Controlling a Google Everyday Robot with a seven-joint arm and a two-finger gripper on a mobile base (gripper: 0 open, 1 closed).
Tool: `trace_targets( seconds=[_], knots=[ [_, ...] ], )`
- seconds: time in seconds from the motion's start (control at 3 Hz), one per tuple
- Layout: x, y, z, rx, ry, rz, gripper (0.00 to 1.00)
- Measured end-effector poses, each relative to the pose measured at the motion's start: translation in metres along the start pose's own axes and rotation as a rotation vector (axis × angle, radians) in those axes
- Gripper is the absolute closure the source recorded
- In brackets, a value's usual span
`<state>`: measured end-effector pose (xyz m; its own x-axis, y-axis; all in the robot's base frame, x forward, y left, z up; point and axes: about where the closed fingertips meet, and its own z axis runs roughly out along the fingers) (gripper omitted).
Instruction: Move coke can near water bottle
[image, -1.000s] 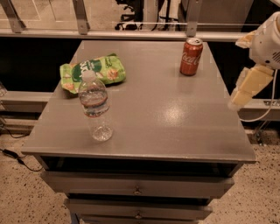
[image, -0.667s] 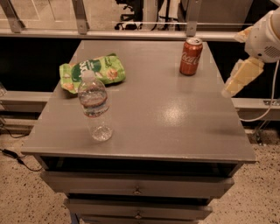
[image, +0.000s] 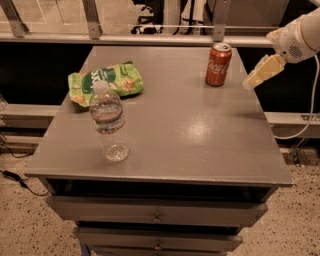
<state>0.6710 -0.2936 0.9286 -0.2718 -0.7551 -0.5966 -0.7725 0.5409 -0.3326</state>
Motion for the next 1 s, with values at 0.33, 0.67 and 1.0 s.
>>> trace_targets(
  seconds=[0.33,0.67,1.0],
  knots=[
    [-0.009,-0.021,0.023,0.019,-0.109,0.049,0.00],
    [-0.023,-0.031,0.049,0.009,-0.220,0.087,0.00],
    [-0.034,-0.029,0.074,-0.027,-0.306,0.126,0.00]
  ],
)
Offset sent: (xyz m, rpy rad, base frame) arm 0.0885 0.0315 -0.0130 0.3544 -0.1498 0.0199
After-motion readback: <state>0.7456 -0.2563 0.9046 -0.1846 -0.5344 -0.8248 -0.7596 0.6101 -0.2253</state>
